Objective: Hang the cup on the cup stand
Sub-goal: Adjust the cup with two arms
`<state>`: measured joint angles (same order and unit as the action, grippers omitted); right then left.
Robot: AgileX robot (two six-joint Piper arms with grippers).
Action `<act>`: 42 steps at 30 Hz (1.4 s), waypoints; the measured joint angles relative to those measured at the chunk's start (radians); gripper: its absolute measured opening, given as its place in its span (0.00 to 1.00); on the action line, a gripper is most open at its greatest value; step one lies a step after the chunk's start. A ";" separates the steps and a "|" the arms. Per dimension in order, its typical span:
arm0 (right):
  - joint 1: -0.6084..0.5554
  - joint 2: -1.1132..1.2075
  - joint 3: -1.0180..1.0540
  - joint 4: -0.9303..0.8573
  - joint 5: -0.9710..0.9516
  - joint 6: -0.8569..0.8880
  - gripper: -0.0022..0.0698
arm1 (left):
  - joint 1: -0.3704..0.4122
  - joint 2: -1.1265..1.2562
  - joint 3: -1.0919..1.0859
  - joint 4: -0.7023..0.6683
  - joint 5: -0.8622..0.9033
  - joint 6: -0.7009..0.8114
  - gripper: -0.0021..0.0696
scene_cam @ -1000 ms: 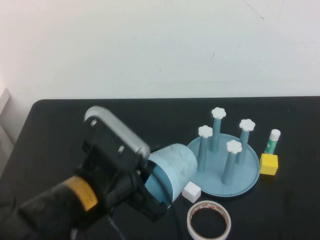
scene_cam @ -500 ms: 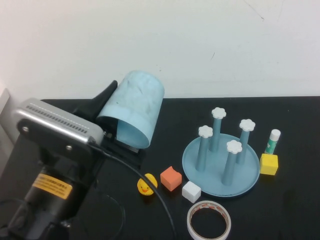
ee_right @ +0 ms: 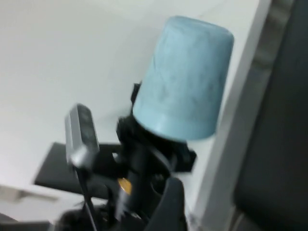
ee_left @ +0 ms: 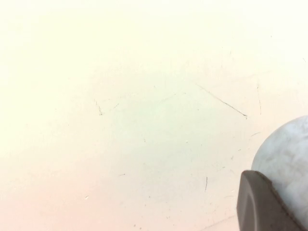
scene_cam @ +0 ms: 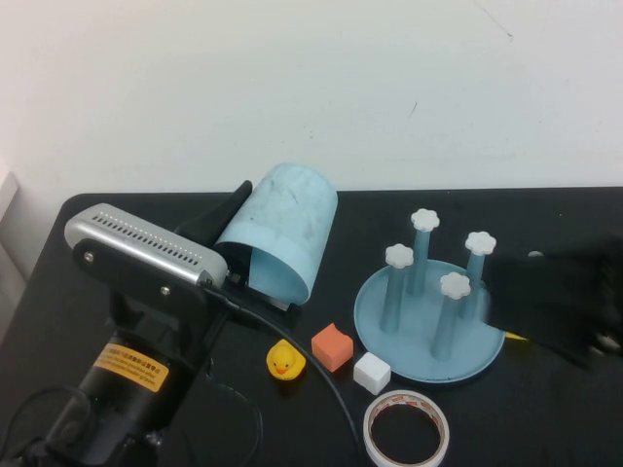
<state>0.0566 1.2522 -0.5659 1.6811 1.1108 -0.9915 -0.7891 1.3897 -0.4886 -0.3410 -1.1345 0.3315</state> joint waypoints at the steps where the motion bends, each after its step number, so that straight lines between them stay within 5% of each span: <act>1: 0.020 0.067 -0.050 0.000 0.017 0.026 0.96 | 0.000 0.000 0.000 0.003 0.000 0.000 0.06; 8: 0.159 0.380 -0.366 0.001 0.015 0.147 0.98 | 0.000 0.000 0.000 0.017 0.000 0.009 0.06; 15: 0.231 0.431 -0.546 0.001 -0.075 0.205 0.99 | 0.000 0.000 0.000 0.017 0.000 0.026 0.06; 28: 0.410 0.437 -0.619 0.001 -0.292 0.280 0.99 | 0.000 0.000 0.000 -0.008 -0.012 0.034 0.06; 42: 0.435 0.471 -0.638 0.003 -0.307 0.306 0.99 | 0.000 0.002 0.000 0.073 -0.009 0.035 0.06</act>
<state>0.4916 1.7228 -1.2044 1.6836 0.8037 -0.6860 -0.7891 1.3918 -0.4886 -0.2678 -1.1433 0.3665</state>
